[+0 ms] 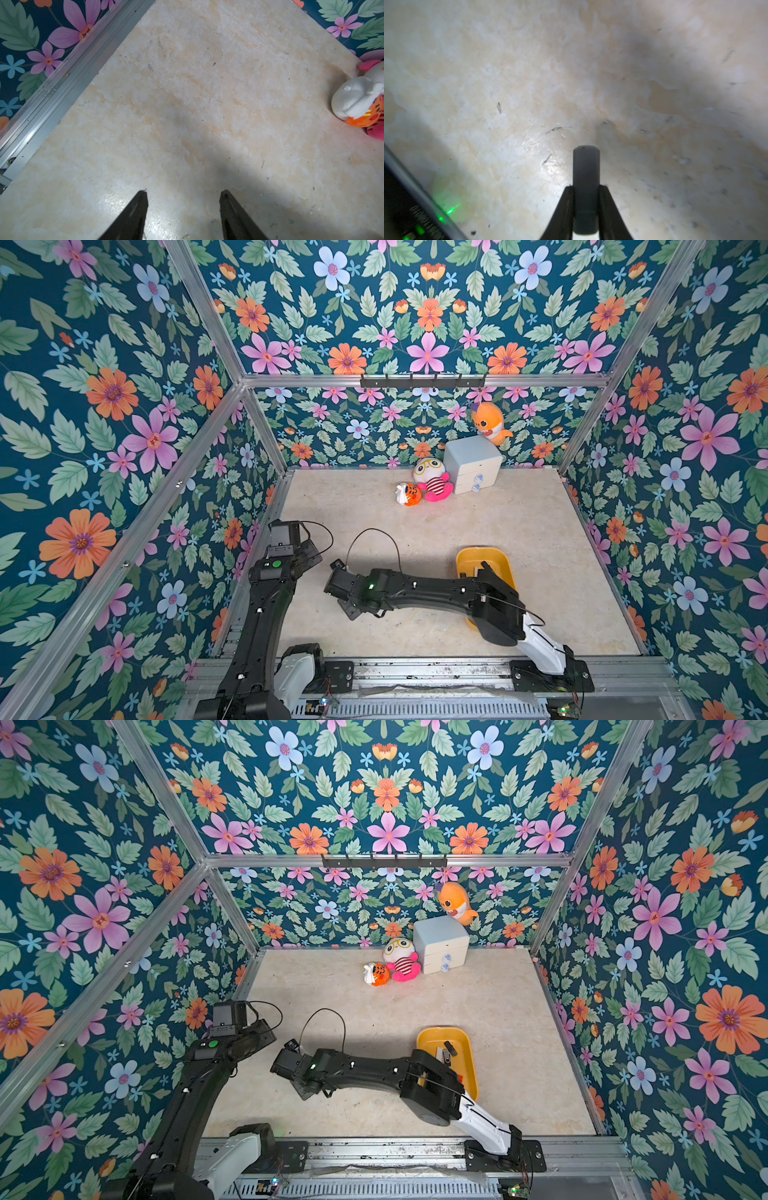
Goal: Put the usb flash drive into the storage box
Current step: Pick up the USB flash from the center of the board, then place the USB flash in the storage box.
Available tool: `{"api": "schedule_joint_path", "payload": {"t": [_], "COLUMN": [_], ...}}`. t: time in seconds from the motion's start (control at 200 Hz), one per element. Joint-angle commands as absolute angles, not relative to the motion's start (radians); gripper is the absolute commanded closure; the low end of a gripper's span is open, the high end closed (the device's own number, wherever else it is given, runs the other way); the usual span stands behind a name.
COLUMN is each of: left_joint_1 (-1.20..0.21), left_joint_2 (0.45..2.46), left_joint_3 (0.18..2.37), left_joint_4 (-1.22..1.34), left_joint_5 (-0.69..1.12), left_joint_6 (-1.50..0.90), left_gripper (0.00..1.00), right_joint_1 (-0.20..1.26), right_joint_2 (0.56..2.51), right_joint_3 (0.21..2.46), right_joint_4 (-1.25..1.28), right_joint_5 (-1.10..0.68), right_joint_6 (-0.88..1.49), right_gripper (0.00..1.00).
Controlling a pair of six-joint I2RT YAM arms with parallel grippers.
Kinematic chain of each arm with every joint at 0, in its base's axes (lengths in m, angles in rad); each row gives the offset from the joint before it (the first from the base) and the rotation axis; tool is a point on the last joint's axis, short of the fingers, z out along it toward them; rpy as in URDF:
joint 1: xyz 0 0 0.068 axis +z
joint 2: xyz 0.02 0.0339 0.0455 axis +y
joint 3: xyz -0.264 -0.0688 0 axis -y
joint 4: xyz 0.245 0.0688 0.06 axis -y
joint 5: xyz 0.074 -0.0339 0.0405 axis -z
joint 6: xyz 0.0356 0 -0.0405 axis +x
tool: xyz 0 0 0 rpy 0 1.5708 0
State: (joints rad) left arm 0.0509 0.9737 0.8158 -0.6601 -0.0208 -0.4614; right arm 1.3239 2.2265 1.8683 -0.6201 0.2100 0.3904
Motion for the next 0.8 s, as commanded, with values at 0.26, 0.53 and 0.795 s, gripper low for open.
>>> {"api": "schedule_joint_path", "payload": {"t": [0.26, 0.53, 0.795], "left_joint_1": [0.049, 0.047, 0.048], "left_joint_2": [0.969, 0.972, 0.978], "left_joint_3": [0.811, 0.805, 0.804], "left_joint_4": [-0.634, -0.623, -0.621], "left_joint_5": [0.021, 0.038, 0.044], "left_joint_6": [-0.439, -0.436, -0.434], "left_gripper": [0.39, 0.38, 0.38], "right_joint_1": [1.13, 0.89, 0.865], "right_joint_2": [1.464, 1.017, 1.011], "right_joint_3": [1.129, 0.753, 0.606], "right_joint_4": [-0.416, -0.537, -0.545], "right_joint_5": [0.256, 0.158, 0.087], "right_joint_6": [0.573, 0.665, 0.76], "right_gripper": [0.89, 0.89, 0.88]}}
